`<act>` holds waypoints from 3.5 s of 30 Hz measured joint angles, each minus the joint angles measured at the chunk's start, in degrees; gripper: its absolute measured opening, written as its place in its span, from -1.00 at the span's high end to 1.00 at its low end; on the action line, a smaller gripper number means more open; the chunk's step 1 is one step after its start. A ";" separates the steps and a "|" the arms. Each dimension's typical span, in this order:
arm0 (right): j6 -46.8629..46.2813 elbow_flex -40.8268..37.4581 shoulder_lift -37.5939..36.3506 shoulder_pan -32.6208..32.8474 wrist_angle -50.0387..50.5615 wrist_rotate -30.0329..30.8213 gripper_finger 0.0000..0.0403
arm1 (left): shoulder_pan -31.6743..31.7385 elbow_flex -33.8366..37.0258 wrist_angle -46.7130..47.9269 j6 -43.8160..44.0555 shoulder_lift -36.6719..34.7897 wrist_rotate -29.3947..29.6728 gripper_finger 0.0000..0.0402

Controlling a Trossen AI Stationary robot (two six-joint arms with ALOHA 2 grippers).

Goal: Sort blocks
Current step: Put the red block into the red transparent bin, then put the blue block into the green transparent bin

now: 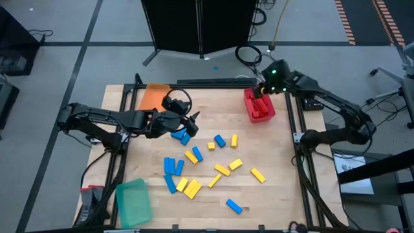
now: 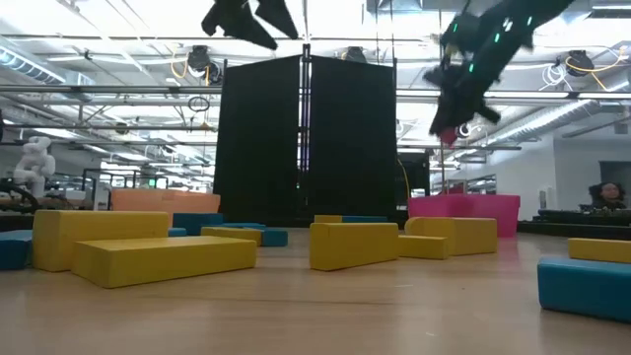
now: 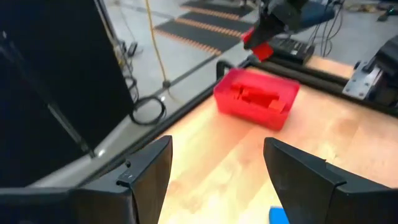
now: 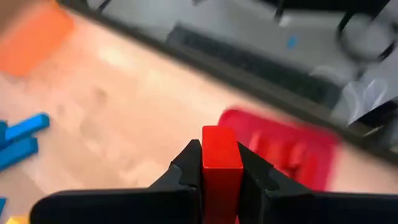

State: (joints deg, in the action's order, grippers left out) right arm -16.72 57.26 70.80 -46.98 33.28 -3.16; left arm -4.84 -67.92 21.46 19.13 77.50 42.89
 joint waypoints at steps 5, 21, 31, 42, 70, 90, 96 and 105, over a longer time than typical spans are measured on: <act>-4.09 -6.00 6.02 -0.38 -8.19 -5.48 0.81 | 0.00 0.00 6.26 5.56 0.02 -0.09 -0.29; -4.77 -8.26 15.05 -0.67 -10.34 -4.48 0.40 | -0.07 0.02 12.15 9.05 0.04 -1.07 -0.29; 0.29 0.22 12.03 -3.27 -1.27 -17.93 -0.26 | -0.05 0.02 12.06 6.39 0.04 -4.85 -0.29; 9.88 29.49 11.82 5.81 25.95 -43.76 -0.17 | 0.10 0.00 17.28 4.19 -3.15 -17.48 -0.29; 5.15 32.49 0.12 26.64 43.20 -25.16 -0.17 | 7.94 18.42 11.58 -25.23 1.92 -17.59 -0.29; 4.06 32.49 -1.13 26.64 43.20 -24.85 -0.17 | 19.71 18.75 11.44 -35.93 3.77 -40.82 -0.29; 4.09 32.49 -1.13 26.64 43.20 -24.87 -0.17 | 17.68 18.75 11.98 -36.26 8.27 -39.71 -0.29; 4.10 32.49 -1.13 26.62 43.27 -24.89 -0.17 | 17.45 18.73 13.84 -36.25 14.40 -42.70 -0.29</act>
State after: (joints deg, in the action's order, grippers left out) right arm -12.62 89.76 69.67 -20.36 76.55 -28.05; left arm 12.61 -49.19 35.29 -17.12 91.90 0.19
